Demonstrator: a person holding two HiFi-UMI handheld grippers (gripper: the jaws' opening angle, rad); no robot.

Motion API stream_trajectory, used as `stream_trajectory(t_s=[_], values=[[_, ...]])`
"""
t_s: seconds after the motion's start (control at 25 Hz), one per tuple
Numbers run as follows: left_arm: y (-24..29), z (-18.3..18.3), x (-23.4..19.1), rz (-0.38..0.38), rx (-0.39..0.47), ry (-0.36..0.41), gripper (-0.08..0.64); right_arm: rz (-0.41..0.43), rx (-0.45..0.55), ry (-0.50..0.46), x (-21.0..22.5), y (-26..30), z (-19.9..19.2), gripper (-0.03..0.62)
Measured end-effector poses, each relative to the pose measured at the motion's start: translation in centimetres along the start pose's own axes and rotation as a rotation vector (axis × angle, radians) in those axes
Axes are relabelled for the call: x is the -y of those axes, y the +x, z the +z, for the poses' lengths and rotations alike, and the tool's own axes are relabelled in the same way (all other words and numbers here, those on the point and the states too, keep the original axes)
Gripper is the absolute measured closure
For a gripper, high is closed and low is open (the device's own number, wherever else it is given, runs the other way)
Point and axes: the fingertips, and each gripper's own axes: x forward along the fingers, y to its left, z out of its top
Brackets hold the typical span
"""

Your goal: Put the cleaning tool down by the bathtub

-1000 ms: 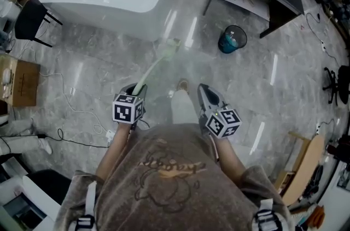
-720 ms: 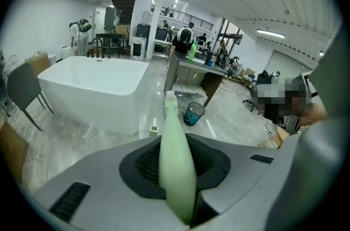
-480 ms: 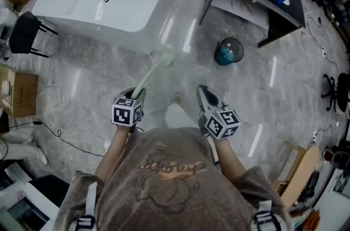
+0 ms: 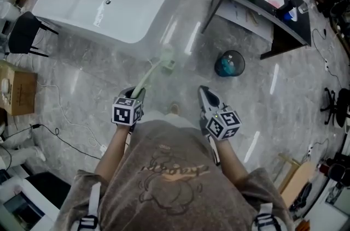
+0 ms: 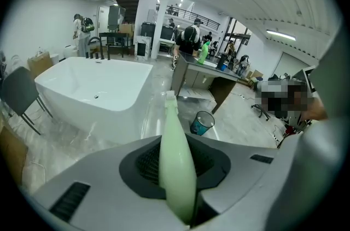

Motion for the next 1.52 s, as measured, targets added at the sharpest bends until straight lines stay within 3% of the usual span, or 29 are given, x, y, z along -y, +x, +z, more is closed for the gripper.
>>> stream_trajectory(t_s=[0.24,0.72,1.52], values=[[2.2,2.7,-1.1,0.001,0.007,-0.002,0.483,0.013,-0.018,-0.007,0.8,3.0,1.1,0.594],[7.3,5.8,-3.4,-0.032,-0.023,0.065,0.483,-0.035,-0.021,0.035,3.3,8.8,1.6,0.594],[16.5,4.2,-7.6,-0.054,-0.101,0.07,0.483,-0.09,-0.072,0.08,8.2,16.2,-3.0,0.594]])
